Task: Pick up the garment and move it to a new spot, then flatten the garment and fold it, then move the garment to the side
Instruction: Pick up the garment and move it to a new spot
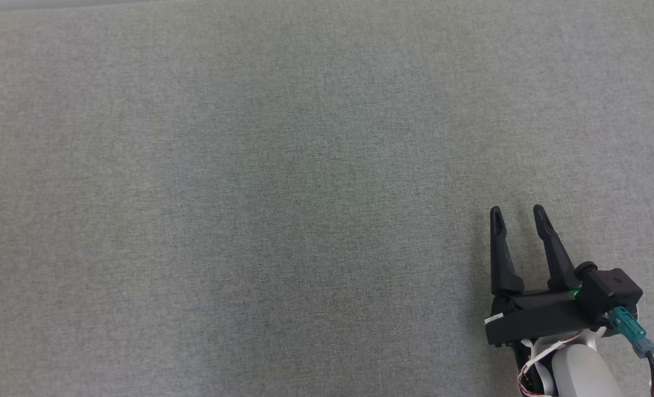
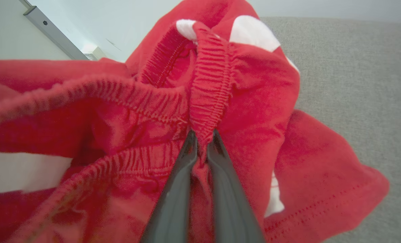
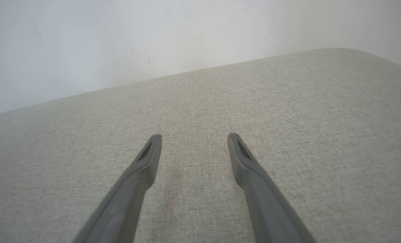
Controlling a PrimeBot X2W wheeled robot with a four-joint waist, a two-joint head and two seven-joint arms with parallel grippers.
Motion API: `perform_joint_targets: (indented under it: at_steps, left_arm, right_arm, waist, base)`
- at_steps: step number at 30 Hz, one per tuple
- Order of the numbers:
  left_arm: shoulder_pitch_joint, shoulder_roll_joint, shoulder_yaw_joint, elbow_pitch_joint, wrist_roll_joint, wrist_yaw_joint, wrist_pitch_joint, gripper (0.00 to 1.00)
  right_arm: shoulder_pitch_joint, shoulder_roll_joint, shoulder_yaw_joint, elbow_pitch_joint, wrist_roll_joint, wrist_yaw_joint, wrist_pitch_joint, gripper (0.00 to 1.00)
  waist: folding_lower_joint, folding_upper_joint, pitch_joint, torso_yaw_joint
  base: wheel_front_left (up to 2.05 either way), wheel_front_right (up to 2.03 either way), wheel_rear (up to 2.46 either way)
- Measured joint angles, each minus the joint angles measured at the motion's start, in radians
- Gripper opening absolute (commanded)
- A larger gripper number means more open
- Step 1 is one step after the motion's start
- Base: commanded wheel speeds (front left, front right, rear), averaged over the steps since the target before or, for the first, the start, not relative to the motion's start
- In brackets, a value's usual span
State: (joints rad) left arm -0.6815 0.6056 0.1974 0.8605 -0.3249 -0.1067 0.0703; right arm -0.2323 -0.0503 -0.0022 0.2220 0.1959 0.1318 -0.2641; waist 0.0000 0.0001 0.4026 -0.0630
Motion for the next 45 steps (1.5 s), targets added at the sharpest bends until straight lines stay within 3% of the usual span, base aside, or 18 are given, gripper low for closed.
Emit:
perform_joint_targets:
  at_steps: [10,20,27,35,40,45]
  left_arm:
    - [-0.001,-0.006,0.004,-0.078,-0.014,0.002,-0.131,0.0]
    - [-0.063,0.01,0.002,-0.308,-0.025,-0.004,-0.258,0.0]
    - [-0.087,0.007,-0.038,-0.573,-0.031,-0.008,-0.217,0.0]
    - [-0.097,-0.018,-0.098,-0.862,-0.037,0.005,-0.111,0.0]
    - [-0.095,-0.058,-0.156,-0.959,-0.048,0.01,-0.05,0.0]
    - [-0.093,-0.131,-0.235,-0.978,-0.047,0.028,-0.033,0.0]
  right_arm:
    - [0.016,0.0,-0.015,0.002,-0.007,0.0,0.0,1.0]
    - [0.038,0.0,-0.014,0.011,-0.012,0.0,0.0,1.0]
    - [0.046,0.001,0.004,0.017,0.011,0.0,0.0,1.0]
    - [0.037,0.0,0.019,0.021,0.051,0.0,0.0,1.0]
    - [0.037,0.0,0.022,0.02,0.072,0.0,0.0,1.0]
    - [0.038,0.0,0.026,0.024,0.097,0.0,0.0,1.0]
  waist:
    - [0.0,0.0,-0.032,0.03]
    - [-0.0001,-0.0001,-0.083,0.067]
    - [-0.0001,-0.0001,-0.106,0.06]
    - [0.0,-0.0001,-0.112,-0.006]
    - [0.0,-0.0001,-0.112,-0.071]
    - [0.0,-0.0001,-0.108,-0.141]
  base:
    - [0.0,0.0,0.0]
    - [0.0,0.0,0.0]
    - [0.0,0.0,0.0]
    - [0.0,0.0,0.0]
    - [0.0,0.0,0.0]
    - [0.0,0.0,0.0]
